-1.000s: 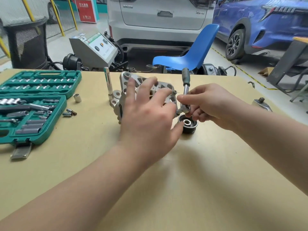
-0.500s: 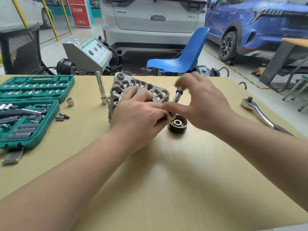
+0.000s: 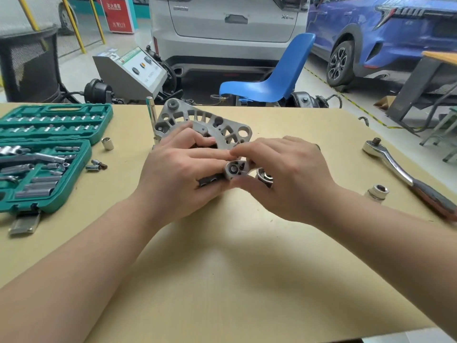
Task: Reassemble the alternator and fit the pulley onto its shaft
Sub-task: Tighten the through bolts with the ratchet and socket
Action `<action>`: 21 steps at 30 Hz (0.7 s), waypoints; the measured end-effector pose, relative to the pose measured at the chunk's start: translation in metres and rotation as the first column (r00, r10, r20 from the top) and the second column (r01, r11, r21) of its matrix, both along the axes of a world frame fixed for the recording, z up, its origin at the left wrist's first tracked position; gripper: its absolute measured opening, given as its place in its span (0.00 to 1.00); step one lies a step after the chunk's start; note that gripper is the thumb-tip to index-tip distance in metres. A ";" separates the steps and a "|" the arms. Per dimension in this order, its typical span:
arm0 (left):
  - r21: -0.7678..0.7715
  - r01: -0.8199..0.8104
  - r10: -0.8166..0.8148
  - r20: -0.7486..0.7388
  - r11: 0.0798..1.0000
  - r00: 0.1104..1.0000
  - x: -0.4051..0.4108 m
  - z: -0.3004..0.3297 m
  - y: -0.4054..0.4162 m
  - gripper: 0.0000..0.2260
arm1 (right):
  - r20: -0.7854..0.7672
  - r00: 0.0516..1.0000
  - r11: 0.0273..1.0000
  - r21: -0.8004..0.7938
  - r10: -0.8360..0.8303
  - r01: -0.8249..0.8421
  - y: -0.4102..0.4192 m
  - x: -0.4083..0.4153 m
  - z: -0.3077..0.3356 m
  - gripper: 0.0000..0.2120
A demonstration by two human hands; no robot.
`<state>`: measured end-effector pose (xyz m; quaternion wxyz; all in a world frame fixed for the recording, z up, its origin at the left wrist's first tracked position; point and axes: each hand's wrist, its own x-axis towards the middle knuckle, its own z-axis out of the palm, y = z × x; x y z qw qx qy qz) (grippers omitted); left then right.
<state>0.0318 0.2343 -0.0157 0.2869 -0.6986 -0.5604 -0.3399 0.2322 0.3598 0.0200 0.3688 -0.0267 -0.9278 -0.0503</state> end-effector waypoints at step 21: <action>-0.015 -0.211 0.211 0.062 0.977 0.975 0.034 -0.009 0.007 0.07 | 0.353 0.935 0.986 -0.157 0.008 0.051 0.002 0.014 0.026 0.07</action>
